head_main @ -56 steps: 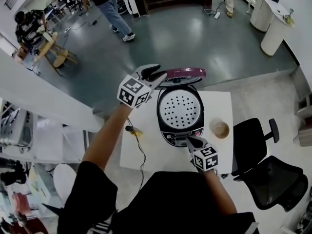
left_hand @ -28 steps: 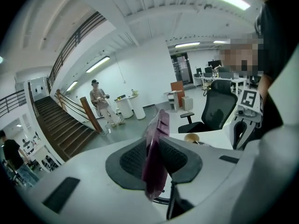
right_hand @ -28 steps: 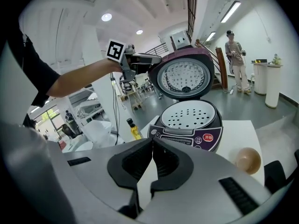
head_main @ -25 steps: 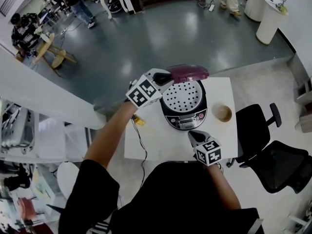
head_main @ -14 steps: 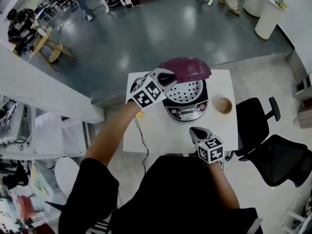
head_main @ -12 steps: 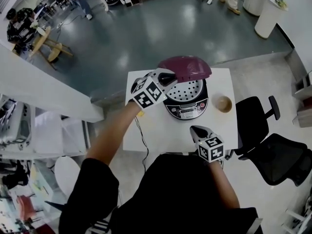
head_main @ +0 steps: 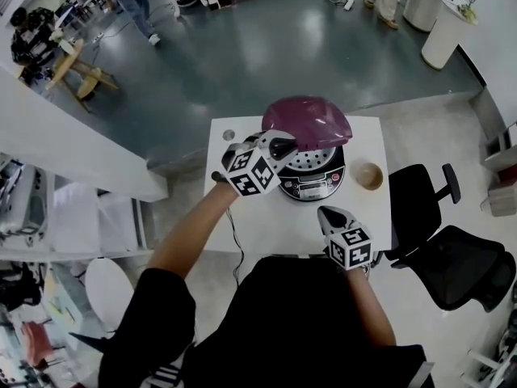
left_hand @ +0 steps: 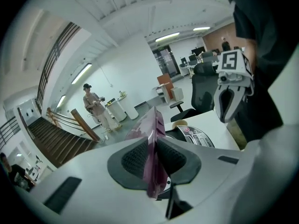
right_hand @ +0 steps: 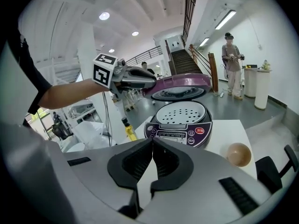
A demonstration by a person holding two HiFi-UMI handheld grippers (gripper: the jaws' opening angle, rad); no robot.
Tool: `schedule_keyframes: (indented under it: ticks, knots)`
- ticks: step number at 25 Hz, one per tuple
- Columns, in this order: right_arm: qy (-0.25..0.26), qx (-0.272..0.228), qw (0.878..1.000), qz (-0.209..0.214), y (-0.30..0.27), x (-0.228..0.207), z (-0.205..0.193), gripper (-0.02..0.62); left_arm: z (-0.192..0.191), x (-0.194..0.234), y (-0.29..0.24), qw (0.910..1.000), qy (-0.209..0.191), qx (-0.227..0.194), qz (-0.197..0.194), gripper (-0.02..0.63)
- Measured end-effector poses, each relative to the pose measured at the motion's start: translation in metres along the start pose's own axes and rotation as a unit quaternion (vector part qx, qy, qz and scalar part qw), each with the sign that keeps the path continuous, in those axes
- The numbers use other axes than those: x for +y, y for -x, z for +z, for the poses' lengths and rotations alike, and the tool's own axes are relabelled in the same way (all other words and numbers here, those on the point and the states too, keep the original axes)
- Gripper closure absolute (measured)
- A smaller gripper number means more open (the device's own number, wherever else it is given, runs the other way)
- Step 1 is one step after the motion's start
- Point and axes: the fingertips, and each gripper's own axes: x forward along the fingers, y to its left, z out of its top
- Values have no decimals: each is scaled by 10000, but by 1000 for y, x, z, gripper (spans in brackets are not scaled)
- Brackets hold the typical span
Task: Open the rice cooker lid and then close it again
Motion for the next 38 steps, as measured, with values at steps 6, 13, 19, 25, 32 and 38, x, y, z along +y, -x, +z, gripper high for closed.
schedule_keyframes:
  ticks: [6, 13, 19, 25, 32, 38]
  knots:
    - [-31, -12, 10000, -84, -5, -7, 5, 595, -9, -20, -7, 9995, -57, 6, -306, 548]
    - [-82, 61, 9997, -232, -6, -25, 2, 595, -21, -37, -15, 9988, -67, 17, -487, 538]
    - [-80, 99, 9997, -187, -13, -24, 0, 595, -23, -42, -19, 9988, 86, -39, -478, 538]
    - [-57, 185, 9997, -113, -15, -23, -9, 595, -31, -57, -27, 9982, 75, 49, -601, 538]
    - [-79, 259, 9996, -86, -15, -22, -15, 595, -37, -64, -29, 9967, 180, 11, -790, 538]
    - [-110, 300, 9994, -103, -13, -29, -18, 595, -41, -71, -34, 9954, 232, 93, -927, 538]
